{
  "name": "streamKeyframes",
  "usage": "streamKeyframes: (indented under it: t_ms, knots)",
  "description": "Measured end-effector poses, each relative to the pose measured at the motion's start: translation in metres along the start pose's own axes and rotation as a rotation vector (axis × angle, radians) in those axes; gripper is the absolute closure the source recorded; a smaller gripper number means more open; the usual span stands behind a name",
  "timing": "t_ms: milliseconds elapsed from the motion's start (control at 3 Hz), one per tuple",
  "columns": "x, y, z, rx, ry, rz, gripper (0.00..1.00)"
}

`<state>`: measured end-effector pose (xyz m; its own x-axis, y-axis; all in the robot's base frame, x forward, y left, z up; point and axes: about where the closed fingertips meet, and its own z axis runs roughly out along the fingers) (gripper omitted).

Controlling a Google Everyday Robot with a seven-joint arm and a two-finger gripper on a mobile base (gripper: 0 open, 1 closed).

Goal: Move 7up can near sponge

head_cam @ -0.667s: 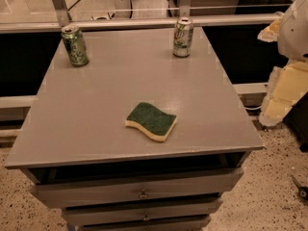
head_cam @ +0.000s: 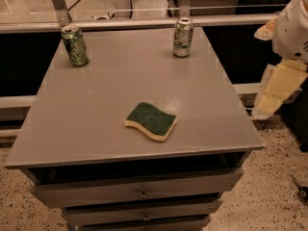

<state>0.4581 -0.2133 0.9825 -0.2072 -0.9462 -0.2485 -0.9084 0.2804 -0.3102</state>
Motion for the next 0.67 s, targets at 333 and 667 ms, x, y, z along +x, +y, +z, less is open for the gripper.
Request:
streamKeyframes:
  t_ms: [333,667]
  knots:
    - [-0.014,-0.074,0.056,0.073,-0.125,0.053,0.0]
    - [-0.027,-0.126,0.093,0.125,-0.215,0.1,0.0]
